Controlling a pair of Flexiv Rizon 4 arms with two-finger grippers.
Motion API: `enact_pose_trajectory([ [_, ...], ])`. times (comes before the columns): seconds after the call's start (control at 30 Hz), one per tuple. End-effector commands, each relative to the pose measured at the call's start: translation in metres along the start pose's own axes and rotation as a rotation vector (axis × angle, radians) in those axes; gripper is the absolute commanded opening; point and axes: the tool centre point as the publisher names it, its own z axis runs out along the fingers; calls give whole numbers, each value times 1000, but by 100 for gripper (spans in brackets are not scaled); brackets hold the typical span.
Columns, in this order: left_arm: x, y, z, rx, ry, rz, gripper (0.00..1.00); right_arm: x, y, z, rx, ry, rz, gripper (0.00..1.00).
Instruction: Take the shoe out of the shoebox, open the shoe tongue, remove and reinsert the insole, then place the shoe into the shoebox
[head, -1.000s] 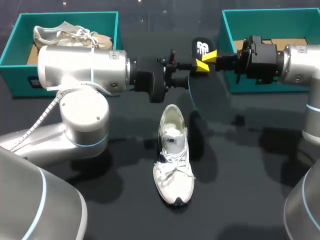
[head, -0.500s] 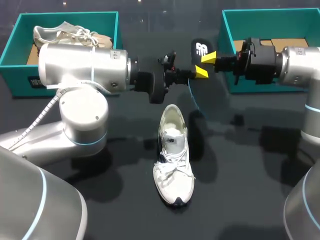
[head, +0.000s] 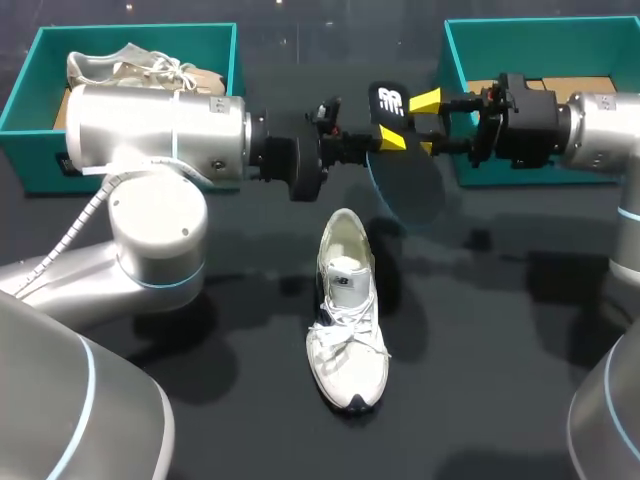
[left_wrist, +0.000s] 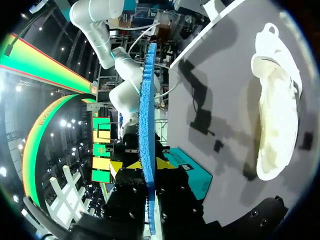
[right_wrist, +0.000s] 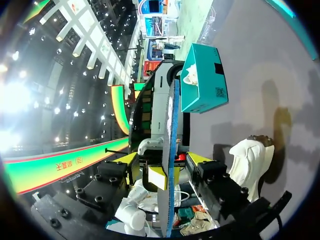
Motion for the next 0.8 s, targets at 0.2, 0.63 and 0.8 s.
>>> enact_pose_trajectory([
  [0.2, 4, -6, -31, -75, 17, -62, 0, 4, -2, -14, 18, 0, -4, 100],
  [0.63, 6, -8, -28, -44, 44, -137, 0, 4, -2, -14, 18, 0, -4, 100],
  [0.8, 7, -5, -37, -6, 81, -330, 0, 4, -2, -14, 18, 0, -4, 100],
])
